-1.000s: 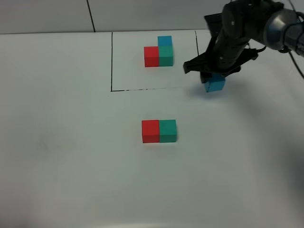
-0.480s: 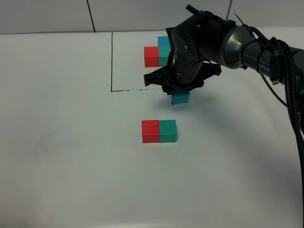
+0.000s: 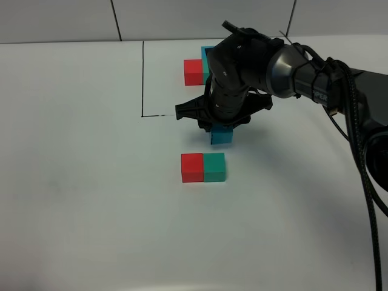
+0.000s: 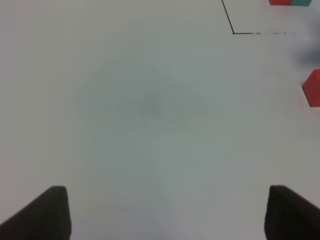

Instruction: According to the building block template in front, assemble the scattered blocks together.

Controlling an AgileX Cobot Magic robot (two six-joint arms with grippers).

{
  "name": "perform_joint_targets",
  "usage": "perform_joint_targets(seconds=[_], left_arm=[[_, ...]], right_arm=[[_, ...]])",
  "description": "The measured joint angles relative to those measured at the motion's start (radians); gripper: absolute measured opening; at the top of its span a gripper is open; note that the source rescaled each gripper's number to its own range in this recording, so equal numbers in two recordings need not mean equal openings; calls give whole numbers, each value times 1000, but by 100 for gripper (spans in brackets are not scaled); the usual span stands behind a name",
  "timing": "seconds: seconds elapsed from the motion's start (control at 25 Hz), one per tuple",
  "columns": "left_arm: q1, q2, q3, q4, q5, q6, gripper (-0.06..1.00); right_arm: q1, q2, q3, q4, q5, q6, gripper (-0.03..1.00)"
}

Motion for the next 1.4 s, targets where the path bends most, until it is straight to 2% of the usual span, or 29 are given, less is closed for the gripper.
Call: perform_joint_targets(seconds=[0.32,1.4], left_arm=[[0,0,0,0,0,0,95],[0,0,0,0,0,1,95]], right_arm=[[19,22,0,6,-47,41,0],[58,76,-6,-21,4,121,0]])
